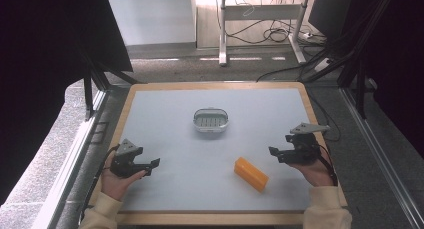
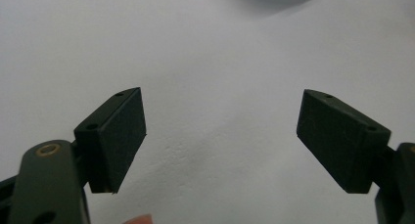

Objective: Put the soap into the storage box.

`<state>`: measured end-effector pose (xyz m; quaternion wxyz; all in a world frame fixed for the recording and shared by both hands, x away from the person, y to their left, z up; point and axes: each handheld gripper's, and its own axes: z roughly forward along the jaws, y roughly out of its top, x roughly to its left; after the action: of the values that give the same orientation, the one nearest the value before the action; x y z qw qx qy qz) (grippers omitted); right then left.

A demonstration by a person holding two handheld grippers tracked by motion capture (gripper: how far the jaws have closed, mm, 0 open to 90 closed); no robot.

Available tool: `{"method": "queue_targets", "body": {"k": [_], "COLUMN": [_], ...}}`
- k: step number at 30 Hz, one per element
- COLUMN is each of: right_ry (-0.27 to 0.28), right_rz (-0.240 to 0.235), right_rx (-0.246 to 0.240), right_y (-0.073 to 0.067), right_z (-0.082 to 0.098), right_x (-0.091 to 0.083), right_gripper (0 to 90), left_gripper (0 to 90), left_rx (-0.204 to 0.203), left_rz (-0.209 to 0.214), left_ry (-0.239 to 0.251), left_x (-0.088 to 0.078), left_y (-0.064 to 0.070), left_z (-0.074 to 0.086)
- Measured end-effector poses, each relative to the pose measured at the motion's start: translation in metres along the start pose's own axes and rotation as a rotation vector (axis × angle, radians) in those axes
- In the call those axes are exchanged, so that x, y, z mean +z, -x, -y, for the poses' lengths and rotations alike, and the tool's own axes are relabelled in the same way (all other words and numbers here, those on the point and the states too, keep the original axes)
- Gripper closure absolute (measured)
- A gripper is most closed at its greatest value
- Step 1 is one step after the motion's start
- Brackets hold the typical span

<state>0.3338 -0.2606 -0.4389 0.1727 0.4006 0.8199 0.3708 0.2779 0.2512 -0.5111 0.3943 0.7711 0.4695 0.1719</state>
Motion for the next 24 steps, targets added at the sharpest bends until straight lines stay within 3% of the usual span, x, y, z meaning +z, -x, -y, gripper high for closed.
{"method": "queue_targets", "body": {"k": [4,8,13,24], "right_ry": [-0.035,-0.043,-0.045,-0.081], "right_rz": [0.036,0.009,-0.026,-0.05], "right_rx": [-0.041,-0.061,-0.068,-0.078], "right_y": [-0.008,-0.013,-0.019,-0.032], "right_z": [-0.005,-0.007,-0.011,-0.02], "right_x": [-0.001,-0.003,-0.005,-0.01], "right_gripper": [25.5,26.6,27.3,30.3], "left_gripper": [18.6,18.8,18.3,18.8], "left_rx": [-0.001,0.006,0.008,0.011], "left_rz": [0.001,0.006,-0.018,-0.011], "left_ry": [0.003,0.003,0.0,-0.002], "left_x": [0.001,0.002,0.001,0.002], "left_y": [0.0,-0.001,0.0,0.001], "left_z": [0.0,0.0,0.002,0.002]}}
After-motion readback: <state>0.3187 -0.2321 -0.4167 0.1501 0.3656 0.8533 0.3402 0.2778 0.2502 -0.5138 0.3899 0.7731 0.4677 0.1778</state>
